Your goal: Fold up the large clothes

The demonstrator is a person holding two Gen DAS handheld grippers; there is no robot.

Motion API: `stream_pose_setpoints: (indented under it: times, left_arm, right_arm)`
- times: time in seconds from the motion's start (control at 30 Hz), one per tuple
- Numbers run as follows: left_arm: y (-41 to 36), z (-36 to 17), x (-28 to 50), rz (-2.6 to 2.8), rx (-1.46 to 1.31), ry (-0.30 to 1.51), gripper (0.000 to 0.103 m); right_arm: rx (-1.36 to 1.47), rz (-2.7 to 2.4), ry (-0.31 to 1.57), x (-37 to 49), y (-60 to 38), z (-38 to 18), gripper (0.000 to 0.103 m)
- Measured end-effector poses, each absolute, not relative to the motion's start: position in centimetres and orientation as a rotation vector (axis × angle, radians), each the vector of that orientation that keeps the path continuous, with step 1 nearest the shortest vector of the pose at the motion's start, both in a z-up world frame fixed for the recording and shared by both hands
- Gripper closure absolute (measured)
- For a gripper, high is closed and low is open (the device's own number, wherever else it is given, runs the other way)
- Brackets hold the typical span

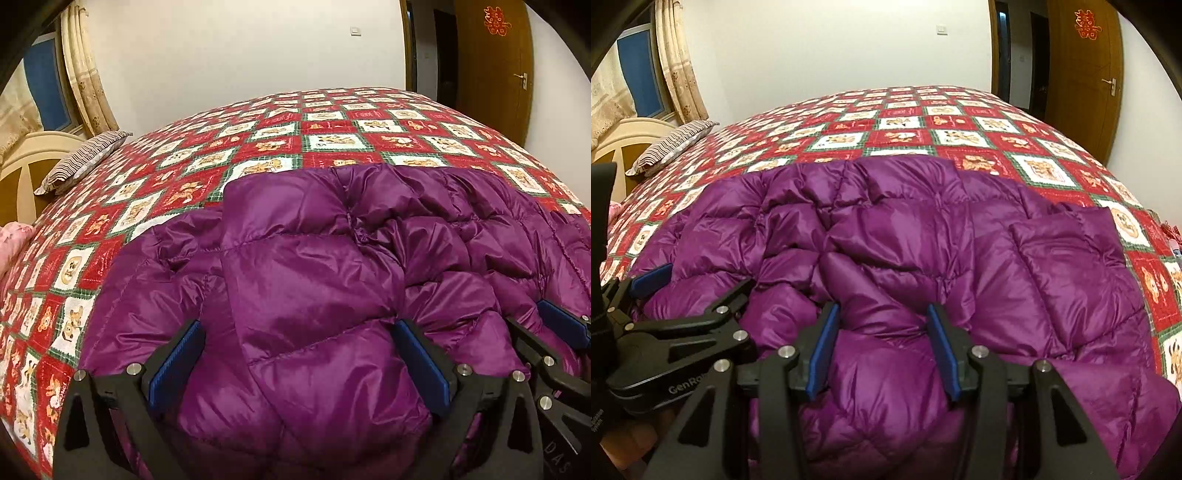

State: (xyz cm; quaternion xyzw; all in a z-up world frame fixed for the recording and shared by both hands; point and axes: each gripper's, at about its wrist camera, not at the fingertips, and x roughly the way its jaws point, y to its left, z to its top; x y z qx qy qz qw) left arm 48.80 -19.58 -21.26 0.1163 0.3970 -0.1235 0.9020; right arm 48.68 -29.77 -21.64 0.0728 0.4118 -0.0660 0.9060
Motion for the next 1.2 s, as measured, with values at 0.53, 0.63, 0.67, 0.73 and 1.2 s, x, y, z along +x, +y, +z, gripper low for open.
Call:
stream_pose_setpoints:
  times: [0.53,0.63,0.67,0.73,1.2]
  left_arm:
    - [-19.8,-21.3,48.8,-0.244,0.259,0.815,0.001]
    - [-19.9,-21.3,48.8,-0.244,0.259,0.816,0.001]
    - [-19.9,-21.3,48.8,-0.245,0.259,0.816,0.001]
    - [-19.9,-21.4,48.9,-0.247,0.258,0.819,0.001]
    - [-10.4,-11.2,38.9,-0.311,0.256,0.696,0.001]
  right_arm:
    - [0.141,-0.139,0.853,48.8,-29.7,-21.7,0.049]
    - [0.141,-0.139,0.853,48.8,-29.6,-21.7,0.049]
    - [0.141,-0.139,0.853,48.8,-29.7,-21.7,0.049]
    - [0.141,-0.137,0.854,48.9,-29.6,-21.7,0.049]
    - [0.146,-0.072,0.842,38.8,-33.2,-14.6,0.023]
